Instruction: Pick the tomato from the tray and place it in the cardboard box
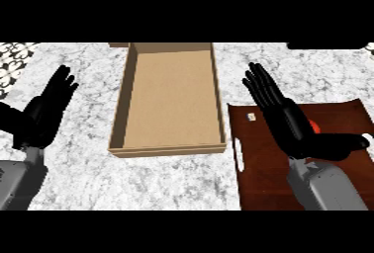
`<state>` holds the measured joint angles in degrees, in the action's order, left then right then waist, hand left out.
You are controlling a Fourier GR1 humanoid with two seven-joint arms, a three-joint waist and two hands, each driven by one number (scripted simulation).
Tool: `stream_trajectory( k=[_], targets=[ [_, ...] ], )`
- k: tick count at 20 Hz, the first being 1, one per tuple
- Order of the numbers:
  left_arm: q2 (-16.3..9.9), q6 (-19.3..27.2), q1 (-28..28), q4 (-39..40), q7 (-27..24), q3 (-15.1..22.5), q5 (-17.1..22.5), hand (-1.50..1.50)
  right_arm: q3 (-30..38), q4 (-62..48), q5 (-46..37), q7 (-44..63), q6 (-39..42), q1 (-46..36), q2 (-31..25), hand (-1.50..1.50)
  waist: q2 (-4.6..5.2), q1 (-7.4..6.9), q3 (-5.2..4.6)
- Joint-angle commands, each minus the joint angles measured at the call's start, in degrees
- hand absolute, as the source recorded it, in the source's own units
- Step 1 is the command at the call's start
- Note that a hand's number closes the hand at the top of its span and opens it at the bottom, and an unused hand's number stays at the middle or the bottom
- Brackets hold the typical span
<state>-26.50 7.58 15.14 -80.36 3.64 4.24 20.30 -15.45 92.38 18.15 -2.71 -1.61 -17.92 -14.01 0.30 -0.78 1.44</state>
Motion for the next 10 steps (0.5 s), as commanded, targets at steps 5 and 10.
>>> stream_trajectory(
  k=[5, 10],
  targets=[
    [-0.5, 6.4, -6.9, 0.1, -3.1, 4.9, -12.4, 0.0, 12.3, -7.9, 12.2, -7.4, 19.4, -7.7, -8.6, -1.5, 0.07, -0.9, -1.28],
    [0.3, 7.5, -8.9, -1.8, -0.2, 7.3, -13.9, 0.0, 15.5, -20.9, -3.9, -10.0, 5.3, -5.2, -12.3, -1.5, 0.2, -1.02, -1.27]
  ],
)
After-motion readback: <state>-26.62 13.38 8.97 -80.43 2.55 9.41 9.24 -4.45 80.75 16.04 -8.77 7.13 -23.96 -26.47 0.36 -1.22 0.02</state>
